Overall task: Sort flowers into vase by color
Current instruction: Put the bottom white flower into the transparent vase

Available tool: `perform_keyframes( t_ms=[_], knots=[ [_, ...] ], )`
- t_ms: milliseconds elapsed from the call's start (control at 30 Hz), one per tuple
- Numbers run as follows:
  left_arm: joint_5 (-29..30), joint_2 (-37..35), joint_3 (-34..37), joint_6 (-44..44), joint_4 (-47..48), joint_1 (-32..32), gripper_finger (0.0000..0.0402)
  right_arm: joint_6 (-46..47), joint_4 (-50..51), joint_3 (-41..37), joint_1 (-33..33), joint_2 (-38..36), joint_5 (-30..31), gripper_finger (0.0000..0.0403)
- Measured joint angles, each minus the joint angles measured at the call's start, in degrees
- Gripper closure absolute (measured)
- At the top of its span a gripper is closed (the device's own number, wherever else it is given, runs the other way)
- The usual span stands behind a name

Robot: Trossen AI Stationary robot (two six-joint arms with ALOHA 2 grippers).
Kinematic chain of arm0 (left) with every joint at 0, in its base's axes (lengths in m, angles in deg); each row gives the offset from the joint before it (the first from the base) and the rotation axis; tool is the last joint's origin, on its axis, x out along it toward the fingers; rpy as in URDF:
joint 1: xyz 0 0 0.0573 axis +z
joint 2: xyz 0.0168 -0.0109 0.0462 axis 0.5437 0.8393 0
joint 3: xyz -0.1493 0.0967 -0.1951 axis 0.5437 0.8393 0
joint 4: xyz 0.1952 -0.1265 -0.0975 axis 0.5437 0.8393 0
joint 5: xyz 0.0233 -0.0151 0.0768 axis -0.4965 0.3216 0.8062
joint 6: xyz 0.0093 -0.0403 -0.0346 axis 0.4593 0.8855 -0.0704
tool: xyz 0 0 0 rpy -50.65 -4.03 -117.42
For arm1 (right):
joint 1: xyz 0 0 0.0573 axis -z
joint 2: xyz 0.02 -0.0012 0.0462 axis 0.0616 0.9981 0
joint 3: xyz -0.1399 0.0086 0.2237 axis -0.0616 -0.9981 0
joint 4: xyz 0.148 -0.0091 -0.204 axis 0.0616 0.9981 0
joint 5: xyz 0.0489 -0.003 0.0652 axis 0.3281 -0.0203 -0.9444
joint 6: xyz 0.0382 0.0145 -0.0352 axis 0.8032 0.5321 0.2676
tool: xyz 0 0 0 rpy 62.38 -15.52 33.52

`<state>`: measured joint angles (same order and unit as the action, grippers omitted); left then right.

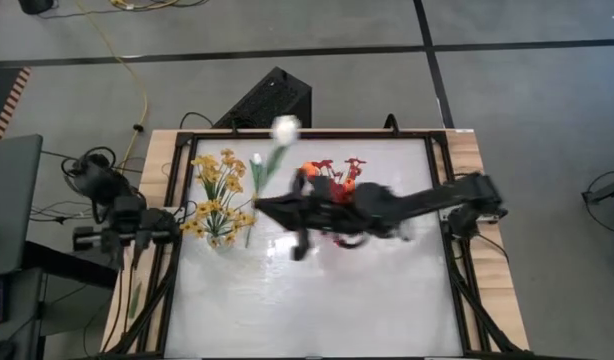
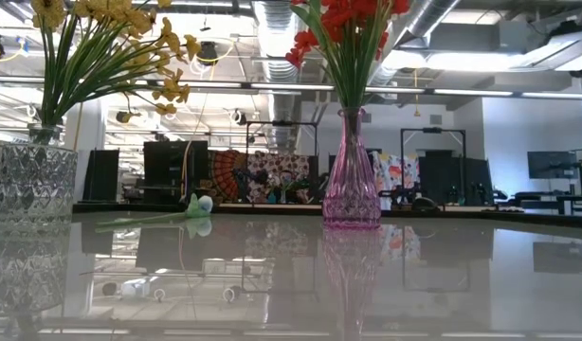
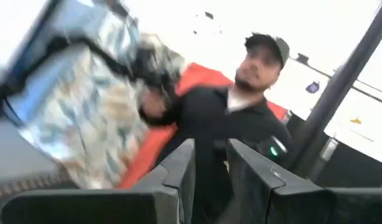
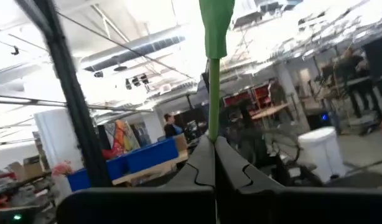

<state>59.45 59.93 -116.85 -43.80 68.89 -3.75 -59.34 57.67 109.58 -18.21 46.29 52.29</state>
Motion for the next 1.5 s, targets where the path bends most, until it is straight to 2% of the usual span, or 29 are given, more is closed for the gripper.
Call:
perform_keyframes(
  t_ms=[100,200,300,367,433,500,600,733,933,1100,1367,1500],
  knots=[
    [7.3,0.1,-3.0,-5.4,4.6,0.0,0.0321,2.6,0.9,9.3,2.8,8.2,-6.2,0.0388],
    [18.5,0.2,-9.1,-13.1,16.6,0.0,0.0321,4.2,4.5,19.9,4.8,15.5,-11.4,0.0388],
    [31.6,0.6,-15.8,-16.7,27.6,0.0,0.0321,5.1,9.7,30.0,6.6,21.8,-13.0,0.0388],
    [36.1,0.8,-18.6,-18.0,31.4,0.1,0.0321,5.4,11.9,35.5,7.5,25.7,-13.2,0.0388],
    [37.4,0.9,-19.7,-19.4,32.6,0.0,0.0318,6.9,6.1,32.8,8.4,26.2,-13.5,0.0388],
    [38.1,1.1,-19.8,-19.9,33.1,0.0,0.0311,9.6,4.5,31.6,9.2,27.1,-13.6,0.0388],
    [39.0,1.5,-18.7,-19.8,33.4,0.0,0.0294,11.0,5.4,31.6,9.9,27.5,-13.6,0.0388],
    [43.1,3.8,-17.4,-19.8,35.5,0.0,0.0266,11.0,6.1,31.6,9.9,28.1,-13.4,0.0388],
    [46.2,7.9,-17.4,-22.6,32.3,0.0,0.0241,10.7,7.6,31.6,9.4,28.2,-12.9,0.0388],
    [48.6,11.4,-17.4,-21.7,31.7,0.0,0.0239,10.6,8.2,31.6,9.5,28.2,-12.8,0.0388],
    [48.5,14.0,-17.4,-23.1,25.6,0.0,0.0239,10.6,8.8,31.6,9.4,28.2,-12.8,0.0386],
    [48.1,14.0,-17.4,-22.8,25.6,0.0,0.026,10.6,9.0,31.6,9.1,28.2,-12.7,0.0385]
  ],
)
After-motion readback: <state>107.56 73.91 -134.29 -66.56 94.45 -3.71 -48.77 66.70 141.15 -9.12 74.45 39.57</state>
